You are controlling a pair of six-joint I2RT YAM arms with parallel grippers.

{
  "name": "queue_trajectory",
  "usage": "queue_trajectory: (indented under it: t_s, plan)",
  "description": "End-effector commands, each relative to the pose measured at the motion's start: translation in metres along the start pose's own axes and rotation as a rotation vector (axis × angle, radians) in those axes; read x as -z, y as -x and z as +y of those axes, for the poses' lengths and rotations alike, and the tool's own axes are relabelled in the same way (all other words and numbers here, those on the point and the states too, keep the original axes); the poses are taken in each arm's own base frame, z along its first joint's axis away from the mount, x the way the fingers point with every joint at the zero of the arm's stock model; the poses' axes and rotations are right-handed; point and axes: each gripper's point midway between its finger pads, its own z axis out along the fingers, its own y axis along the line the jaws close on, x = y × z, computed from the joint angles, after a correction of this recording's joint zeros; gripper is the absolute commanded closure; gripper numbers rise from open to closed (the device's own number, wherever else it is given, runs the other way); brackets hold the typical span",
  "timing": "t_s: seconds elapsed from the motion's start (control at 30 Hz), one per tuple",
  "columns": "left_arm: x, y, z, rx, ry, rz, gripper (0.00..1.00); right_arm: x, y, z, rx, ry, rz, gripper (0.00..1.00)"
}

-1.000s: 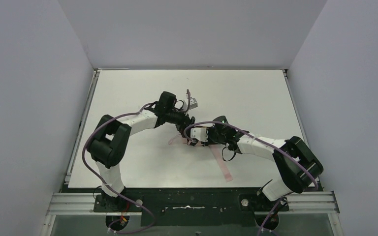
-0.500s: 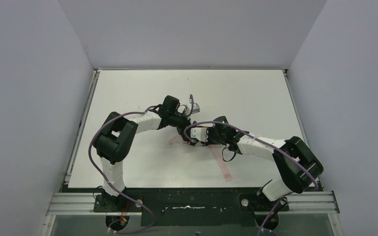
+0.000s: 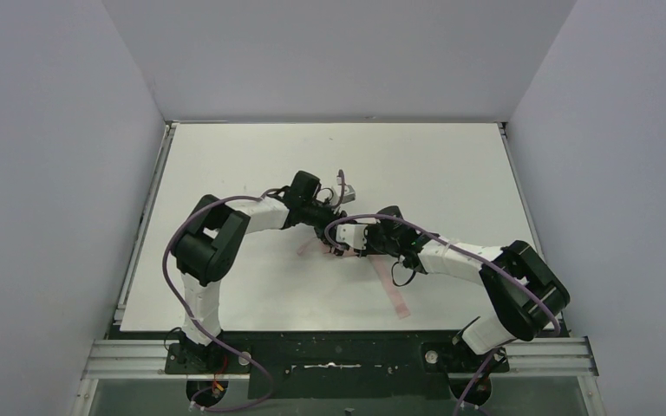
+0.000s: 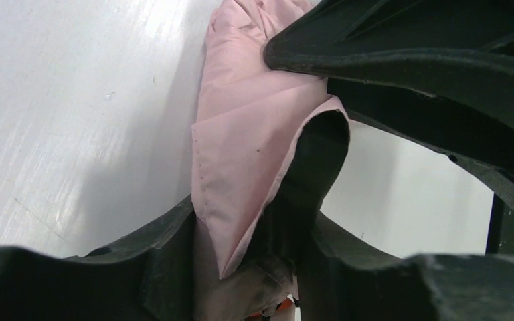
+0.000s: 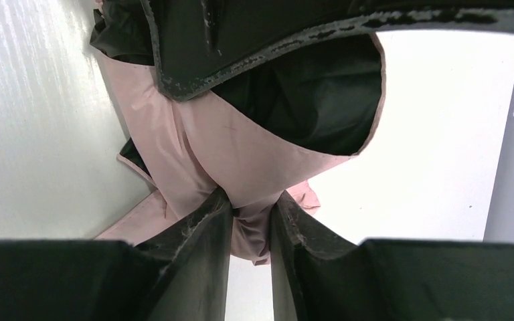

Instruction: Put away the umbrella

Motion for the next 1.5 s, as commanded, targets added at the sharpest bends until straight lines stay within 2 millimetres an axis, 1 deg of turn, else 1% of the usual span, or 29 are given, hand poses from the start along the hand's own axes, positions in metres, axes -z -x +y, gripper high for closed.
queue_trajectory:
  t_s: [0.0,0.07,0.13,0.17,0.23,0.27,0.37,0.4,0.5,0.6,0.7,0.77,0.87,0.93,1.03,1.13,1.3,1.47]
  plan:
    - [-0.004,-0.001,0.000,-0.027,-0.006,0.028,0.67,0.001,-0.013,0.019,-0.042,0.041,0.038,0.87]
    - [-0.005,-0.003,0.001,-0.023,0.017,0.048,0.68,0.003,-0.009,0.015,-0.053,0.028,0.025,0.83]
    - [-0.005,-0.007,0.002,-0.025,0.037,0.070,0.70,0.007,-0.001,0.008,-0.076,0.004,0.000,0.76]
    - [-0.005,-0.009,0.002,-0.030,0.048,0.081,0.73,0.010,0.006,0.003,-0.094,-0.008,-0.024,0.71]
    - [-0.005,-0.011,0.002,-0.045,0.069,0.093,0.83,0.020,0.020,-0.009,-0.151,-0.041,-0.071,0.61]
    - [-0.005,-0.012,0.003,-0.050,0.078,0.096,0.87,0.028,0.028,-0.017,-0.198,-0.067,-0.094,0.57]
    - [-0.004,-0.012,0.004,-0.052,0.091,0.099,0.90,0.053,0.047,-0.033,-0.359,-0.117,-0.142,0.42]
    - [-0.004,-0.012,0.004,-0.053,0.096,0.100,0.91,0.061,0.049,-0.033,-0.416,-0.120,-0.144,0.39]
    - [-0.004,-0.010,0.007,-0.052,0.109,0.097,0.92,0.086,0.053,-0.040,-0.629,-0.190,-0.158,0.35]
    - [-0.002,-0.008,0.009,-0.054,0.128,0.096,0.93,0.109,0.049,-0.035,-0.926,-0.241,-0.139,0.34]
    - [-0.001,-0.008,0.010,-0.059,0.149,0.097,0.94,0.125,0.032,-0.022,-1.222,-0.307,-0.058,0.37]
    - [-0.001,-0.008,0.010,-0.057,0.158,0.100,0.96,0.134,0.017,-0.010,-1.380,-0.358,0.030,0.38]
    - [-0.001,-0.008,0.012,-0.058,0.167,0.100,0.97,0.144,-0.008,0.023,-1.576,-0.400,0.202,0.38]
    - [-0.001,-0.007,0.014,-0.051,0.177,0.101,1.00,0.145,-0.021,0.045,-1.666,-0.416,0.290,0.38]
    - [0.000,-0.007,0.015,-0.049,0.185,0.108,1.00,0.142,-0.037,0.073,-1.728,-0.421,0.389,0.40]
    - [0.001,-0.008,0.017,-0.054,0.195,0.114,1.00,0.135,-0.044,0.092,-1.729,-0.392,0.457,0.42]
    - [0.003,-0.007,0.017,-0.055,0.202,0.121,1.00,0.120,-0.043,0.112,-1.716,-0.324,0.514,0.43]
    - [0.005,-0.007,0.017,-0.063,0.208,0.128,1.00,0.111,-0.042,0.127,-1.667,-0.287,0.571,0.45]
